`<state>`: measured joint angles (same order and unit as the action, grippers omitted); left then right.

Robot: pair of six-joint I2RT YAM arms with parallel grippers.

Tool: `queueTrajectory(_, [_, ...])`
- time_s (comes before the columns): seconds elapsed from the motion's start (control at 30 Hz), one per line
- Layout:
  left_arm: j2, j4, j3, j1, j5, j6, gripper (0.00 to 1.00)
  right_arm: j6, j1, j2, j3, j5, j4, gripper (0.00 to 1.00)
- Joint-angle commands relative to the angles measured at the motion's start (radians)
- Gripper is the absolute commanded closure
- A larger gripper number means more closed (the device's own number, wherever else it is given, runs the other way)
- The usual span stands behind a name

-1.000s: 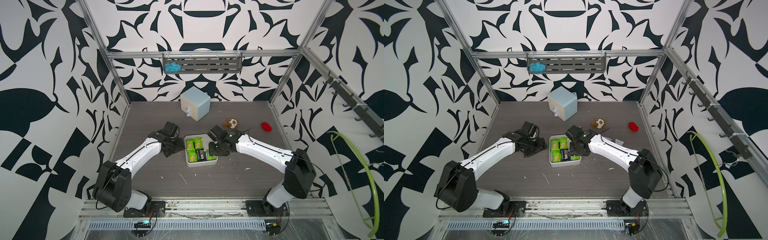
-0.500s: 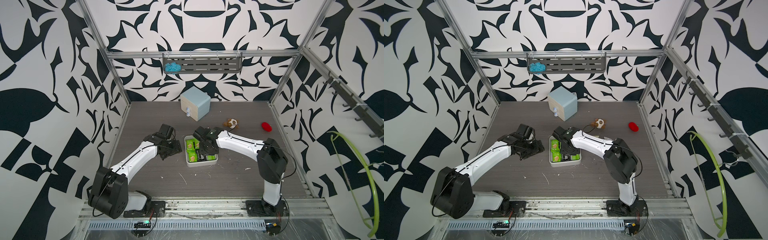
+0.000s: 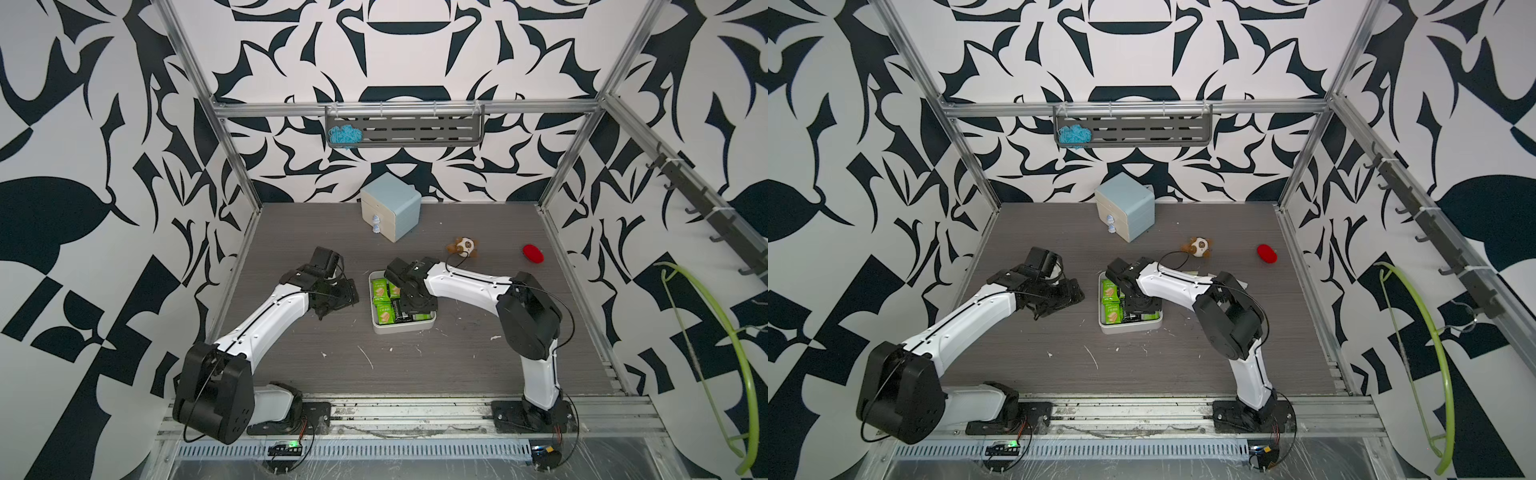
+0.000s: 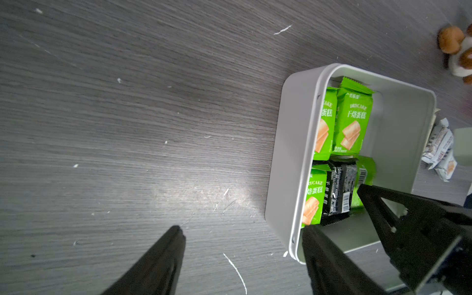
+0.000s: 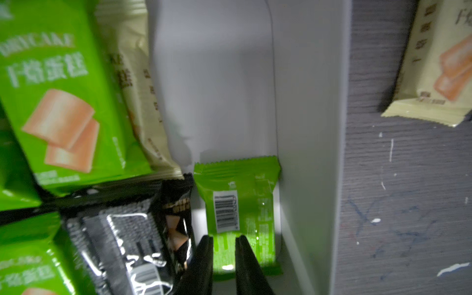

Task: Take the cookies out of the storage box
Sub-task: Pick up the cookie from the storage box.

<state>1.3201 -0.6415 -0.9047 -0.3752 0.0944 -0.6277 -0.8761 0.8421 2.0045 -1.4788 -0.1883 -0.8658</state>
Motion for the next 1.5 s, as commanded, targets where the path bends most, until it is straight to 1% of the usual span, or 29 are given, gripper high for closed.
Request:
queueTrajectory(0.0, [0.003,-0.036,-0.005,0.004,0.011,0.019,0.20,-0.001,-0.019,-0.010,-0.014,-0.025,-0.001,0.77])
queueTrajectory(0.17, [0.007,-0.051,-0.015,0.006,0.004,0.017,0.20,0.014,-0.042,-0.011,0.012,-0.006,0.050,0.76])
queueTrajectory(0.23, [0.005,-0.056,-0.018,0.007,-0.002,0.017,0.20,0.021,-0.049,-0.009,0.017,0.036,0.072,0.76])
queueTrajectory(0.4, [-0.002,-0.074,-0.032,0.007,-0.018,0.020,0.20,0.028,-0.055,0.030,-0.011,0.075,0.107,0.76])
queueTrajectory(0.57, [-0.011,-0.084,-0.036,0.009,-0.030,0.020,0.20,0.039,-0.064,0.059,-0.051,0.063,0.106,0.76])
queueTrajectory(0.77, [0.000,-0.084,-0.043,0.009,-0.022,0.010,0.20,0.071,-0.071,0.029,-0.102,0.025,0.072,0.75])
queueTrajectory(0.87, [0.005,-0.078,-0.050,0.009,-0.017,0.002,0.21,0.075,-0.069,-0.003,-0.100,0.013,0.034,0.71])
queueTrajectory(1.07, [0.016,-0.067,-0.047,0.009,-0.004,-0.011,0.21,0.074,-0.067,-0.049,-0.031,0.015,0.032,0.51])
queueTrajectory(1.13, [0.017,-0.069,-0.045,0.009,-0.003,-0.013,0.20,0.075,-0.067,-0.046,-0.019,0.026,0.040,0.47])
queueTrajectory(1.27, [0.011,-0.072,-0.042,0.009,-0.008,-0.015,0.20,0.079,-0.065,-0.028,-0.016,0.044,0.049,0.45])
queueTrajectory(1.47, [0.014,-0.082,-0.046,0.009,-0.008,-0.018,0.21,0.086,-0.061,-0.015,-0.004,0.053,0.052,0.44])
